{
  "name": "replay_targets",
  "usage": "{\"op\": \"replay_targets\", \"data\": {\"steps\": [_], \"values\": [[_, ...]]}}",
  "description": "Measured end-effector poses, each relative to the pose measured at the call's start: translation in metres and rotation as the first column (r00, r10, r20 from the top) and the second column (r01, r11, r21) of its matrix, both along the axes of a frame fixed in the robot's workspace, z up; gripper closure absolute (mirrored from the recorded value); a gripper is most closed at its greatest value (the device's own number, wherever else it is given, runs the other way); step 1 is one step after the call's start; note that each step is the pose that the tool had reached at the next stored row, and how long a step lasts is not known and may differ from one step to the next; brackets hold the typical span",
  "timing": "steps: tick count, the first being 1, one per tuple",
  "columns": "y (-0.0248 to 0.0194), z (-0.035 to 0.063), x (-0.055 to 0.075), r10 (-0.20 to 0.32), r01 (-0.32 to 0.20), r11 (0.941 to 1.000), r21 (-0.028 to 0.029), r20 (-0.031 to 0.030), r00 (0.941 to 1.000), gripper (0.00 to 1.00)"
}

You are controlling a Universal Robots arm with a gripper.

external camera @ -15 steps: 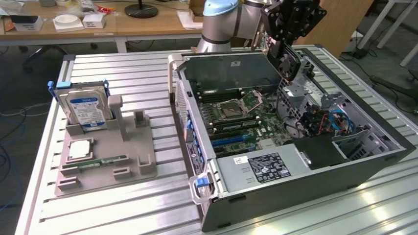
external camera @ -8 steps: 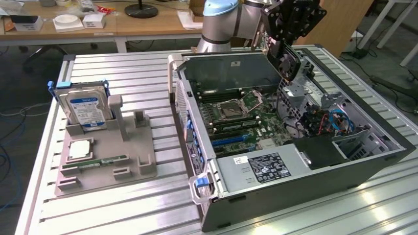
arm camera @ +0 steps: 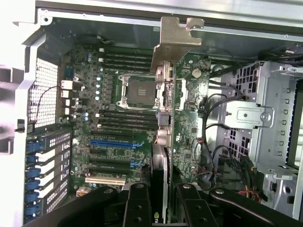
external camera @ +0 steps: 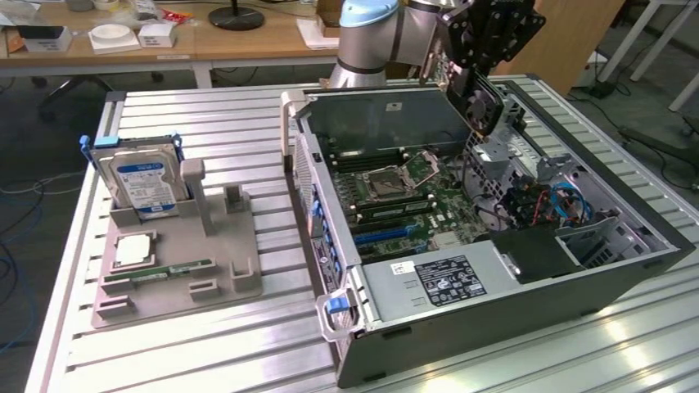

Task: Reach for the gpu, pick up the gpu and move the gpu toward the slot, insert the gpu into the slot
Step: 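Insert the gpu into the slot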

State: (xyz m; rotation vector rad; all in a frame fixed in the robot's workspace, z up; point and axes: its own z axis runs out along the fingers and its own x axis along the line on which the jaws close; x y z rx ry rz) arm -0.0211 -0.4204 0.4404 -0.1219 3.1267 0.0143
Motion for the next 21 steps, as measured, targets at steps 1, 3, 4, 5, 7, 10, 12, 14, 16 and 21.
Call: {"op": "replay_targets", "data": {"steps": [1,3,4,5,7,10,12,14,16,21], "values": [[0.0,0.0,0.0,0.015,-0.015,0.9999,0.0,0.0,0.9999,0.73],[0.0,-0.0001,0.0,0.051,-0.051,0.9987,0.0,0.0,0.9987,0.73],[0.0,-0.0002,0.0,0.07,-0.07,0.9975,-0.0001,-0.0001,0.9975,0.73],[0.0,-0.0002,0.0,0.088,-0.088,0.9962,-0.0002,-0.0001,0.9962,0.73],[0.0,-0.0003,0.0,0.119,-0.119,0.9929,0.0,0.0,0.9929,0.73],[-0.0001,-0.0005,0.0,0.154,-0.154,0.9881,0.0,0.0,0.9881,0.73],[-0.0001,-0.0007,0.0,0.174,-0.174,0.9847,0.0,0.0,0.9847,0.73],[-0.0001,-0.0009,0.0,0.199,-0.199,0.98,0.0,0.0,0.98,0.73],[-0.0001,-0.0011,0.0,0.228,-0.228,0.9736,0.0,0.0,0.9736,0.73],[-0.0001,-0.0014,0.0,0.311,-0.311,0.9505,0.0,0.0,0.9505,0.73]]}}
